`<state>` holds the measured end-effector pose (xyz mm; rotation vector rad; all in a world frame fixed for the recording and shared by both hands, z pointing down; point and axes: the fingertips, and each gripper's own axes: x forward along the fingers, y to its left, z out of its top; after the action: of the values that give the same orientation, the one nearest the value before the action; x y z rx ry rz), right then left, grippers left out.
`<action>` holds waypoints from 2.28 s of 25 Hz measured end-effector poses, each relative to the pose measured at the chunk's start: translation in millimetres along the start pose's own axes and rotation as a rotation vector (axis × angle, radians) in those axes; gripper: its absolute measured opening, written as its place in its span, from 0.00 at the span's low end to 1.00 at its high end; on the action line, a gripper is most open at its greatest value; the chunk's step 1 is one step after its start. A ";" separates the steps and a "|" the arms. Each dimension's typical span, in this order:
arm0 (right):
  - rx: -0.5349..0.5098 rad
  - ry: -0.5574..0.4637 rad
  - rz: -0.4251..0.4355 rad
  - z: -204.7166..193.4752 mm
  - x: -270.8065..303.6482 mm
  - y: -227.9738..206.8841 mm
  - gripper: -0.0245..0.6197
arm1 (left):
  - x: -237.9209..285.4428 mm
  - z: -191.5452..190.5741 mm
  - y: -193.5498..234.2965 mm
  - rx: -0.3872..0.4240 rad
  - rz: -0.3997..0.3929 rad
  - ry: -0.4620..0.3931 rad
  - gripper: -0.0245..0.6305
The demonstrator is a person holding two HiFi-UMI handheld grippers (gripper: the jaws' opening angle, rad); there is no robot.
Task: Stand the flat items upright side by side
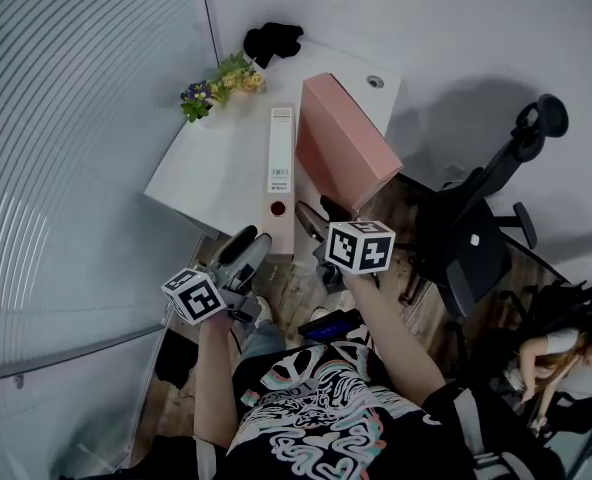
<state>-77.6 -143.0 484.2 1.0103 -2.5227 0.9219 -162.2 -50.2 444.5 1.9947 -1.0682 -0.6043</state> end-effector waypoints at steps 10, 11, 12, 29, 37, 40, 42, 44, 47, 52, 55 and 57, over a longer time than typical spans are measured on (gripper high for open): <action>0.014 -0.024 0.070 47.2 5.3 32.6 0.43 | -1.9 8.3 20.5 -0.071 -0.044 0.027 0.38; 0.016 -0.021 0.072 48.9 6.0 34.3 0.44 | -1.3 6.4 21.9 -0.069 -0.047 0.043 0.37; 0.017 -0.016 0.071 50.3 7.2 35.5 0.45 | -0.8 3.8 23.2 -0.065 -0.050 0.063 0.37; -0.172 0.207 -0.040 74.4 61.0 44.8 0.52 | 10.7 -28.1 32.4 -0.012 -0.185 0.349 0.30; -0.227 0.314 -0.131 78.0 77.2 37.0 0.54 | 21.3 -38.6 24.4 -0.024 -0.268 0.434 0.28; -0.246 0.328 -0.158 78.1 78.7 35.3 0.54 | 25.6 -43.8 21.4 -0.023 -0.284 0.459 0.28; -0.275 0.339 -0.173 77.5 80.6 34.8 0.54 | 28.0 -46.7 20.4 -0.022 -0.293 0.470 0.27; -0.298 0.349 -0.187 77.2 83.2 33.0 0.55 | 31.0 -48.8 19.9 -0.011 -0.299 0.482 0.27; -0.317 0.357 -0.214 75.5 87.6 29.5 0.55 | 34.9 -51.3 19.6 0.019 -0.306 0.505 0.26; -0.347 0.368 -0.234 72.4 87.9 27.4 0.55 | 40.5 -56.0 14.4 0.023 -0.322 0.523 0.25; -0.336 0.356 -0.231 74.2 89.5 28.3 0.55 | 41.7 -54.9 15.7 0.021 -0.328 0.516 0.24; -0.331 0.351 -0.233 73.4 90.7 29.6 0.54 | 40.6 -55.1 17.9 0.018 -0.328 0.509 0.24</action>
<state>-164.5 -221.5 456.3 0.9198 -2.1199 0.5361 -110.3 -68.0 489.3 2.1936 -0.4454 -0.2228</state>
